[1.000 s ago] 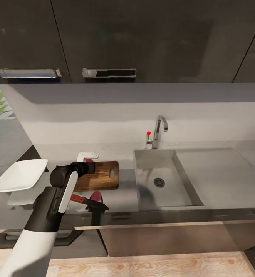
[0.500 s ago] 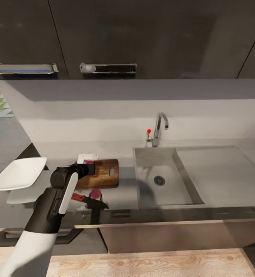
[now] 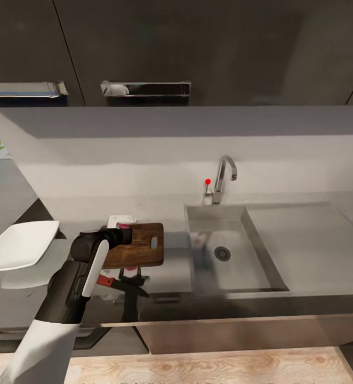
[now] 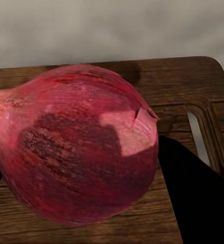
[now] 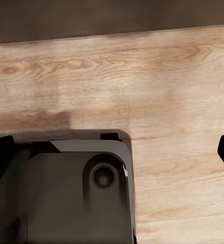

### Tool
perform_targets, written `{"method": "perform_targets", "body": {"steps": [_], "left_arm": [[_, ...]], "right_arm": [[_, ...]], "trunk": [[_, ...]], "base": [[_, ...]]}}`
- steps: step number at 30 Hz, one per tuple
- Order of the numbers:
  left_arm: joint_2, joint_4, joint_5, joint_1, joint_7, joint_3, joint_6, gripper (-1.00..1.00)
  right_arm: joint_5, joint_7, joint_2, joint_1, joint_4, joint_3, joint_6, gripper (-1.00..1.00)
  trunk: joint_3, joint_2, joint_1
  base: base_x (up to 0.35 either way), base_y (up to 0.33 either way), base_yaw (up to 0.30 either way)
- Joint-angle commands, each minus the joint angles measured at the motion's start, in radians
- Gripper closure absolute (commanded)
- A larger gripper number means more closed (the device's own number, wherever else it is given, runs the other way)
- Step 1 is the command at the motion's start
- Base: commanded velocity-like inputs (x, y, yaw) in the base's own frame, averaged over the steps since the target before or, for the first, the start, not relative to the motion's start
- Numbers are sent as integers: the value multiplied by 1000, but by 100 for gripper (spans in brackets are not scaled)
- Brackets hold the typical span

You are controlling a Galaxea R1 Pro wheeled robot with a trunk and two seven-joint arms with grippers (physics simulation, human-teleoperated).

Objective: In the kitchen, take the Vidalia onion out of the sink, dice it on the chopping board with the paring knife, put the diced onion into the bowl on the countertop, then place both the paring knife and the chopping board into the sink.

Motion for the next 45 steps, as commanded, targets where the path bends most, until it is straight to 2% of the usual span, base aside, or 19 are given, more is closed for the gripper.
{"method": "perform_targets", "body": {"steps": [1, 12, 34, 45], "left_arm": [[0, 0, 10, -1, 9, 0, 4, 100], [0, 0, 10, 0, 9, 0, 4, 100], [2, 7, 9, 1, 9, 0, 4, 100], [6, 7, 9, 1, 9, 0, 4, 100]], "right_arm": [[6, 7, 1, -1, 0, -9, -3, -100], [6, 7, 1, -1, 0, -9, -3, -100], [8, 8, 0, -1, 1, -8, -2, -100], [7, 8, 0, -1, 1, -8, -1, -100]], "trunk": [[-3, -2, 1], [-21, -2, 1], [-24, -2, 1], [-40, -2, 1]], "base": [[11, 0, 0], [2, 0, 0], [0, 0, 0], [0, 0, 0]]}}
